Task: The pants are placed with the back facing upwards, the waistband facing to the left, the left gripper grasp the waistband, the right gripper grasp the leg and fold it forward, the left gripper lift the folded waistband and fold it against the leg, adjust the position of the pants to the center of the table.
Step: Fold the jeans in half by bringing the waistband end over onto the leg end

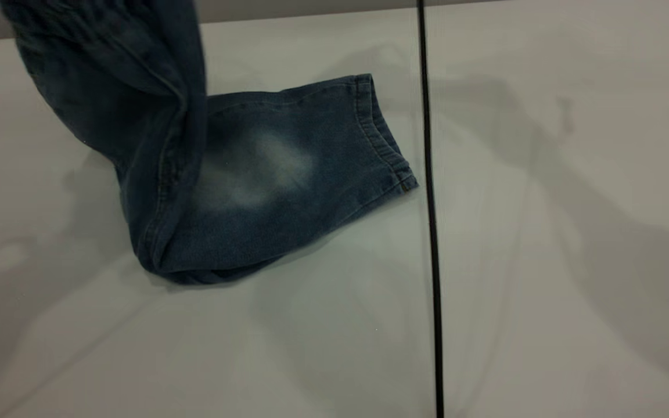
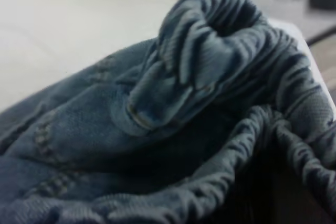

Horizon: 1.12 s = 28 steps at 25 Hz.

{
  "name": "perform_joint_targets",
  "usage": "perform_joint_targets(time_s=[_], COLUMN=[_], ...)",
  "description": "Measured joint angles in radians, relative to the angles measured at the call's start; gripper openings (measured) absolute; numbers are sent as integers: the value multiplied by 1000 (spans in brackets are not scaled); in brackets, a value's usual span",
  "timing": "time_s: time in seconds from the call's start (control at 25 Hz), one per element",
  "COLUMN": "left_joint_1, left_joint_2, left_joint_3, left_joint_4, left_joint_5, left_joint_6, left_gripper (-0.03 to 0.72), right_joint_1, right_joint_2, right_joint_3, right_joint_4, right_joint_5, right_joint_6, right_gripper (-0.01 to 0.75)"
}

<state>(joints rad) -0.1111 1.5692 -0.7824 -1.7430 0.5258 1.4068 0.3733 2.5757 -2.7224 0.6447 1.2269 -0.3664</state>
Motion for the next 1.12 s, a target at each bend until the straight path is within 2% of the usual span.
perform_joint_targets(time_s=[0.32,0.48,0.68,0.88,1.12], left_joint_1=[-119,-123,-145,-192,-192], left_joint_2=[216,311,403,463,469], left_joint_3=[-136,-224,-298,-299,-298], left_joint_4=[-1,-1,-3,-2,-3], left_joint_5=[-17,-22,36,34,-2], left_joint_6=[71,70,69,76,76], left_gripper=[118,118,118,118,118], right_joint_1=[-37,-50,-67,-77,-84], right_joint_2=[-19,-19,-19,-19,-19], right_joint_3=[-30,-30,-30,-30,-30], right_joint_4=[-25,-26,-27,-28,-25], right_joint_5=[-2,-5,-5,-5,-6], right_joint_6=[0,0,0,-2,-2], right_gripper=[569,569,569,569,569])
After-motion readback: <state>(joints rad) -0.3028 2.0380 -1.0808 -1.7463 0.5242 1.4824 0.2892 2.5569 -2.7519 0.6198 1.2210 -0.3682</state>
